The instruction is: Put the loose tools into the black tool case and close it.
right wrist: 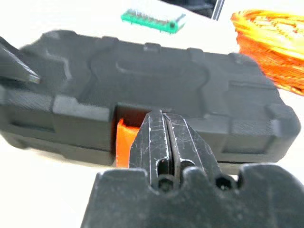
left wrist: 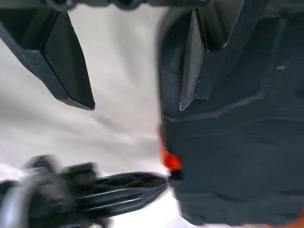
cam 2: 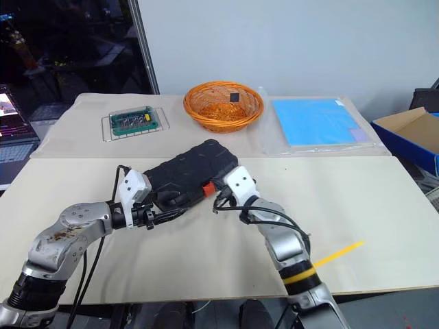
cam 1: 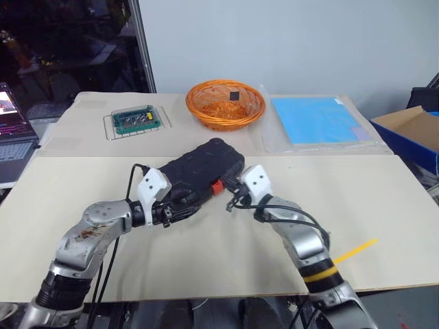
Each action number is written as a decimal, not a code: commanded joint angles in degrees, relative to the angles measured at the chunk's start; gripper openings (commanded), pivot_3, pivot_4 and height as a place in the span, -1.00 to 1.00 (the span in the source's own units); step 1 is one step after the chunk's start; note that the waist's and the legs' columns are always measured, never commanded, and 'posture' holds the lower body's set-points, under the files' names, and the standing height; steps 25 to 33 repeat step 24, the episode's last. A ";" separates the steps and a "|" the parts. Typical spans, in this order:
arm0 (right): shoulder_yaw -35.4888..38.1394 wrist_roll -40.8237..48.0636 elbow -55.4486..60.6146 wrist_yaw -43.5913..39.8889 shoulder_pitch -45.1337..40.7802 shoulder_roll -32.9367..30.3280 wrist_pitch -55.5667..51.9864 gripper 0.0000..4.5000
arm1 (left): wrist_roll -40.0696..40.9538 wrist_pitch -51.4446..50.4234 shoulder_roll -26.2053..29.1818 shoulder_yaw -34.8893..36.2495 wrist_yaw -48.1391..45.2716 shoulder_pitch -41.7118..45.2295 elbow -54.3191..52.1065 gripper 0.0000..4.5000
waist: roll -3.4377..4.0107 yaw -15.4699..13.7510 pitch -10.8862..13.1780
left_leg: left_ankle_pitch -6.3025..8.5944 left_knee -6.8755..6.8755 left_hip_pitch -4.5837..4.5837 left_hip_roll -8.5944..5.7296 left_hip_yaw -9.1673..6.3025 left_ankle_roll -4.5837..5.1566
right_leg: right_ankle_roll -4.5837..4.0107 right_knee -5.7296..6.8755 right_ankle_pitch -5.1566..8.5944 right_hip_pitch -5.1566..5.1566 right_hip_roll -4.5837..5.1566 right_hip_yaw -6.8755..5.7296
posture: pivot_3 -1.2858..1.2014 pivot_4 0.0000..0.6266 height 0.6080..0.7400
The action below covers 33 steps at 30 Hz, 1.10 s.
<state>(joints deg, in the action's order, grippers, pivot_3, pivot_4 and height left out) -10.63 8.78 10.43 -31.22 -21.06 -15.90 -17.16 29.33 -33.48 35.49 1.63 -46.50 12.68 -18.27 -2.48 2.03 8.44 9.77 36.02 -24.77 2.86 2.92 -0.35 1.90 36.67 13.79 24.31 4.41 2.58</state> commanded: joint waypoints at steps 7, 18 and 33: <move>19.13 18.29 27.15 -16.40 19.73 -24.39 -13.08 0.30 | 14.05 -2.95 7.99 15.08 -8.98 -12.45 -9.69 1.00 | 0.01 -0.77 0.16 | 0.39 -0.06 -0.16 0.06 0.01 0.05 | 0.02 -0.46 0.18 0.00 -0.06 -0.13 | 0.03 -0.52 1.00; 40.03 23.53 29.57 -22.12 37.87 -29.69 -11.09 0.98 | 11.40 1.49 11.43 23.38 -12.06 -26.96 -10.41 1.00 | -0.06 -1.36 0.27 | 0.68 0.28 0.20 0.10 0.19 -0.45 | -0.01 -0.68 0.56 -0.16 0.15 -0.10 | 0.03 -0.52 1.00; 39.76 22.94 27.85 -21.51 38.12 -28.53 -8.45 0.98 | 11.37 2.22 10.54 22.59 -10.78 -26.70 -9.98 1.00 | -0.06 -1.36 0.27 | 0.68 0.28 0.30 0.10 0.24 -0.46 | -0.02 -0.67 0.55 -0.21 0.16 -0.10 | 0.03 -0.52 1.00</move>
